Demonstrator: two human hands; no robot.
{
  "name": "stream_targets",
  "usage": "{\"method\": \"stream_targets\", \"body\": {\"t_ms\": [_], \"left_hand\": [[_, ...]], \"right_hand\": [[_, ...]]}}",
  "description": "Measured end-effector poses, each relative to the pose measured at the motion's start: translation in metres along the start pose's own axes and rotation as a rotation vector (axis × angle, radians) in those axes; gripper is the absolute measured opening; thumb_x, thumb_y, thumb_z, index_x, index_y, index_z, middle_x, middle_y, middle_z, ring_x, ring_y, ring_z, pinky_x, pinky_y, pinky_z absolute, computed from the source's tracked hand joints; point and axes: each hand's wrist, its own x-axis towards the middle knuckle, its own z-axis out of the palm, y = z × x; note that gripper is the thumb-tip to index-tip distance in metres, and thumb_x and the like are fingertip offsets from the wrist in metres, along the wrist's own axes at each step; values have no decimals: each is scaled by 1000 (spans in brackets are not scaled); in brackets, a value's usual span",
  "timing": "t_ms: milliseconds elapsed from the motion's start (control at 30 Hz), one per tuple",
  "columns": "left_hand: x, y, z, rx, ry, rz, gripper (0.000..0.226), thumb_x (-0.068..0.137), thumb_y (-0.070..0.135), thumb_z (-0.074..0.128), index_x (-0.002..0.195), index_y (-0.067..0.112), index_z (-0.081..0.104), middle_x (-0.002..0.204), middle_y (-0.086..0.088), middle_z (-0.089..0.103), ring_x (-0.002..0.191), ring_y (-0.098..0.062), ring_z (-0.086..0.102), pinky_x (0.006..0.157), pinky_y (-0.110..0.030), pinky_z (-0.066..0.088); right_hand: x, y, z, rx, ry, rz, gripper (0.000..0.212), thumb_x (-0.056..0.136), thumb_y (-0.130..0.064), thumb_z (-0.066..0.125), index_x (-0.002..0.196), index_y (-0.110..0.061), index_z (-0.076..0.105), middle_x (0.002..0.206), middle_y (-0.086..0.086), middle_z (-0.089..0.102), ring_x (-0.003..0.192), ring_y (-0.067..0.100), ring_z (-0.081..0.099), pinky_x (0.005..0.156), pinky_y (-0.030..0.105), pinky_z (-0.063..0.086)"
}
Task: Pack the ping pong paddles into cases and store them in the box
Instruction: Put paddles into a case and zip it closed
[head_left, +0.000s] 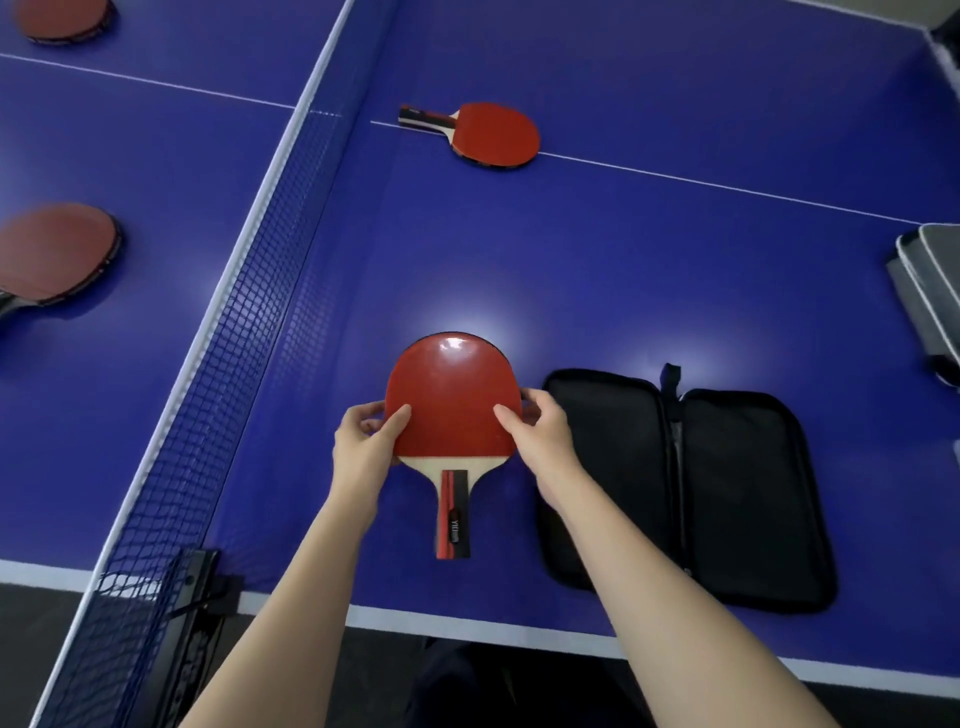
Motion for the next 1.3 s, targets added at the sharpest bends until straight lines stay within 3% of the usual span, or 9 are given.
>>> {"method": "stream_targets", "body": {"t_ms": [133, 267, 400, 600, 733, 900, 1000, 1200, 1300], "left_hand": [[-16, 6, 43, 11, -101, -36, 35, 82, 29, 75, 109, 17, 56, 86, -4, 63, 80, -18, 67, 67, -36, 60], [-36, 5, 101, 65, -195, -53, 38, 82, 29, 75, 112, 16, 54, 86, -7, 60, 85, -23, 67, 66, -36, 59], [-63, 0, 165, 177, -258, -31, 44, 80, 31, 76, 115, 14, 54, 91, -7, 57, 85, -23, 65, 75, -44, 60], [-100, -20, 256, 271, -305, -35, 45, 81, 31, 74, 116, 11, 55, 104, -11, 61, 97, -27, 64, 85, -45, 56], [-119, -35, 305, 329, -282, -54, 44, 81, 34, 73, 115, 9, 56, 105, -12, 62, 95, -26, 65, 85, -45, 56], [-126, -51, 339, 483, -177, -38, 45, 84, 40, 69, 118, 14, 55, 106, -3, 61, 93, -17, 60, 80, -32, 49], [-127, -56, 350, 561, -113, -41, 45, 85, 43, 66, 120, 17, 54, 109, -1, 61, 106, -20, 58, 98, -42, 44], [-131, -57, 360, 750, -29, -29, 45, 89, 48, 58, 125, 20, 55, 122, -1, 60, 112, -21, 56, 103, -41, 31], [-133, -57, 363, 787, -38, -24, 46, 90, 47, 57, 127, 20, 55, 124, -2, 58, 111, -21, 56, 103, -41, 31]], "right_hand": [[2, 10, -54, 38, 27, 21, 37, 87, -20, 69, 122, -13, 58, 124, 12, 56, 106, 23, 62, 97, 41, 51], [-1, 26, -113, 121, 105, 53, 29, 88, -16, 67, 117, -17, 60, 113, 5, 65, 102, 19, 64, 93, 36, 53], [-5, 48, -173, 198, 242, 83, 30, 89, -8, 65, 118, -9, 62, 110, 10, 68, 101, 23, 66, 92, 36, 52], [0, 82, -260, 185, 325, 131, 31, 90, -12, 64, 121, -18, 61, 112, 3, 66, 100, 16, 64, 89, 32, 52], [12, 103, -304, 103, 361, 171, 38, 90, -18, 65, 127, -15, 57, 118, 5, 64, 107, 22, 62, 96, 42, 51], [31, 122, -330, 30, 338, 155, 31, 90, -18, 64, 121, -15, 60, 113, 3, 65, 99, 18, 62, 86, 32, 51], [42, 126, -334, -38, 313, 124, 33, 91, -19, 63, 124, -15, 59, 115, 3, 61, 96, 15, 58, 81, 29, 49], [50, 134, -339, -172, 266, 78, 42, 92, -21, 61, 131, -8, 54, 126, 10, 55, 119, 26, 53, 99, 45, 48], [49, 137, -340, -215, 269, 49, 44, 93, -22, 60, 133, -5, 52, 127, 12, 52, 121, 28, 50, 99, 43, 47]]}}
